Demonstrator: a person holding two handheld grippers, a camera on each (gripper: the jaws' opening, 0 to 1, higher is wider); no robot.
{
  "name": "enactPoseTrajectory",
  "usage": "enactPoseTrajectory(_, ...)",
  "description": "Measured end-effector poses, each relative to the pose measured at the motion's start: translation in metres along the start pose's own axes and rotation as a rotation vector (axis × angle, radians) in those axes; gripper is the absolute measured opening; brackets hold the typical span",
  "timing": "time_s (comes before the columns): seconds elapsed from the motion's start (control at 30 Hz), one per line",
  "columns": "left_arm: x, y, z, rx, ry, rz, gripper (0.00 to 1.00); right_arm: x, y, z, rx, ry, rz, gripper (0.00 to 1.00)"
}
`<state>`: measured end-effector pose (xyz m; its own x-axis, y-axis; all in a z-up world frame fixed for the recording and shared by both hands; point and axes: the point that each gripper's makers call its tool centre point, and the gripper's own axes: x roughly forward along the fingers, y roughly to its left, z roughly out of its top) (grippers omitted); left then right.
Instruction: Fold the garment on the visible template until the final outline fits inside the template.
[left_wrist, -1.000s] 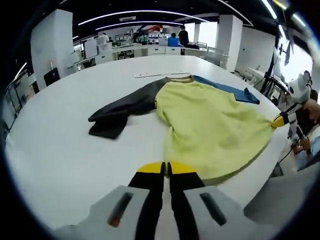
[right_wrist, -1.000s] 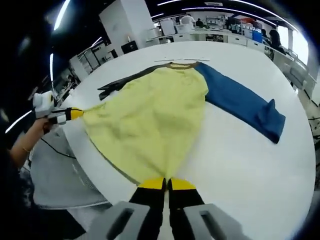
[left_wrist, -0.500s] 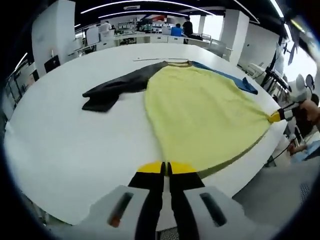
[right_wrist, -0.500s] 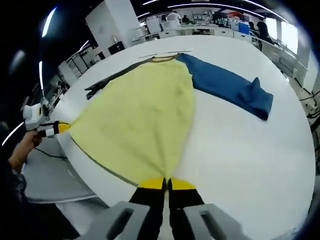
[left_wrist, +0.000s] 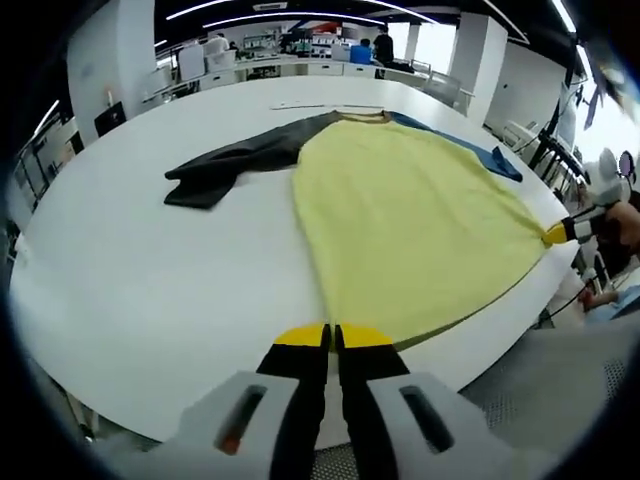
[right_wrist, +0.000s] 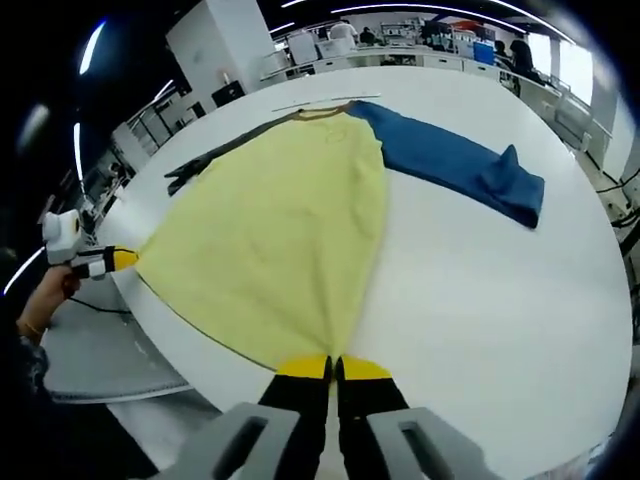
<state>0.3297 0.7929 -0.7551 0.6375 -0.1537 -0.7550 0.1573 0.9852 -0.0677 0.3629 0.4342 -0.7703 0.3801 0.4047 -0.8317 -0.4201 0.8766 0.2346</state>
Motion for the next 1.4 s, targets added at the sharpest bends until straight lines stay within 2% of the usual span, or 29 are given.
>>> enactPoseTrajectory(0.3,0.001,0.0,-0.006,0.016,0.01,0.001,0.0,0.0,0.0,-0.004,0.024,-0.006,-0.006,0.0)
enactPoseTrajectory(0.47,-0.001,0.003,-0.006,0.016,0.007,0.006,0.0,-0.002,0.005,-0.007,0.001,0.007,0.003,0.0)
enactPoseTrajectory(0.57,-0.004,0.002,-0.008,0.031,0.011,0.008,0.0,-0.002,0.006,-0.009,-0.007,0.01,0.006,0.0)
enactPoseTrajectory(0.7,-0.005,-0.002,-0.013,0.08,0.03,0.006,0.0,-0.004,0.003,-0.011,0.035,-0.001,0.011,0.0)
enactPoseTrajectory(1.1,-0.007,0.0,-0.018,0.107,0.053,0.012,0.0,-0.004,0.009,-0.017,0.042,0.002,0.024,0.0)
enactPoseTrajectory(1.23,-0.007,-0.004,-0.021,0.138,0.069,0.002,0.0,-0.005,0.008,-0.017,0.022,0.014,0.019,0.0)
enactPoseTrajectory(1.4,-0.006,-0.003,-0.022,0.123,0.07,-0.004,0.01,-0.002,0.008,-0.016,-0.05,0.033,0.017,0.0)
